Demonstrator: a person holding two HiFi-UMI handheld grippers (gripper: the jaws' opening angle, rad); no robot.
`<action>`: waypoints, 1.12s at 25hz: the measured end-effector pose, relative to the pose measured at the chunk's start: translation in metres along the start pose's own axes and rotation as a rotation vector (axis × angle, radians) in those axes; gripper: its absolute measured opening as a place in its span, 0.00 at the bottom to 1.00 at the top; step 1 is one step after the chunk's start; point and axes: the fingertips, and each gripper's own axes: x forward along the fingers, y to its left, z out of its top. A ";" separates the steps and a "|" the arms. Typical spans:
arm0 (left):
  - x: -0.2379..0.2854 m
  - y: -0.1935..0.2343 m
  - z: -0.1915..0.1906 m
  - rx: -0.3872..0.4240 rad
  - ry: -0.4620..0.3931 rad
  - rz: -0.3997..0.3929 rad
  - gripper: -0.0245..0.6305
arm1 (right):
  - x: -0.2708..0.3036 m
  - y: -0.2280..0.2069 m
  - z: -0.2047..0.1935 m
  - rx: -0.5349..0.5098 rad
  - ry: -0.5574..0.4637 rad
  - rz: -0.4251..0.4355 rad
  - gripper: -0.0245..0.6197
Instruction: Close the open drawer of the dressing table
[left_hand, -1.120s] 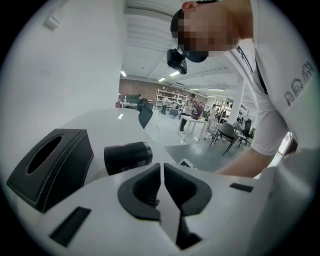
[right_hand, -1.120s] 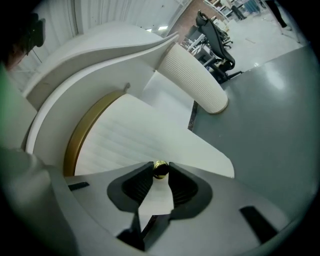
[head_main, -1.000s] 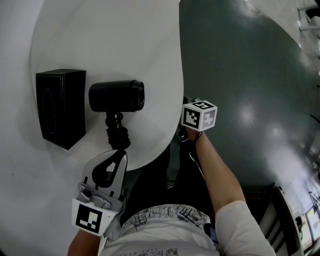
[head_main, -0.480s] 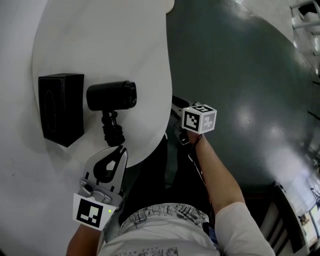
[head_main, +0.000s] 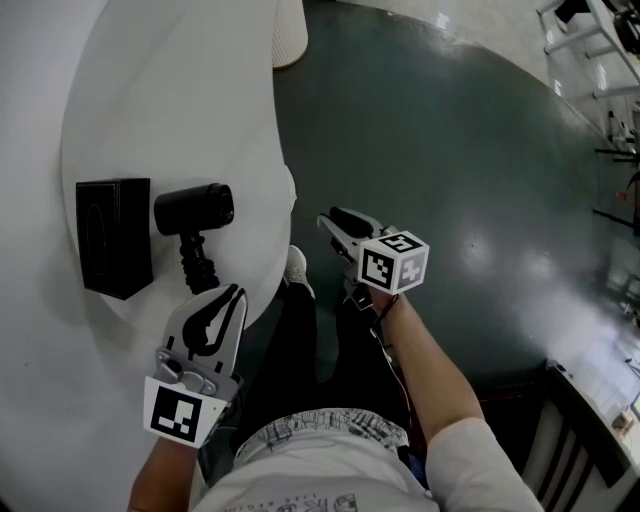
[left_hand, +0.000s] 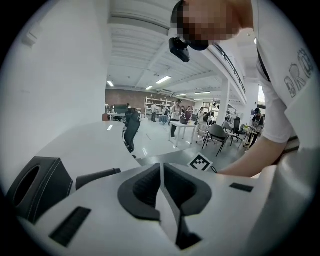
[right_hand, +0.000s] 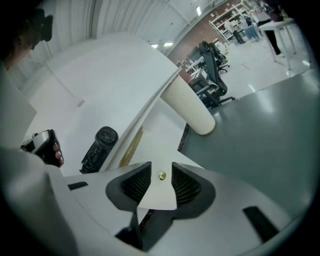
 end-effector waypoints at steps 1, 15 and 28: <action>0.002 -0.003 0.004 0.008 -0.006 -0.005 0.10 | -0.008 0.002 0.004 -0.008 -0.014 0.001 0.24; 0.011 -0.038 0.075 0.099 -0.149 -0.071 0.10 | -0.124 0.067 0.075 -0.150 -0.185 -0.026 0.24; -0.004 -0.054 0.153 0.163 -0.302 -0.109 0.10 | -0.210 0.148 0.148 -0.325 -0.358 -0.055 0.24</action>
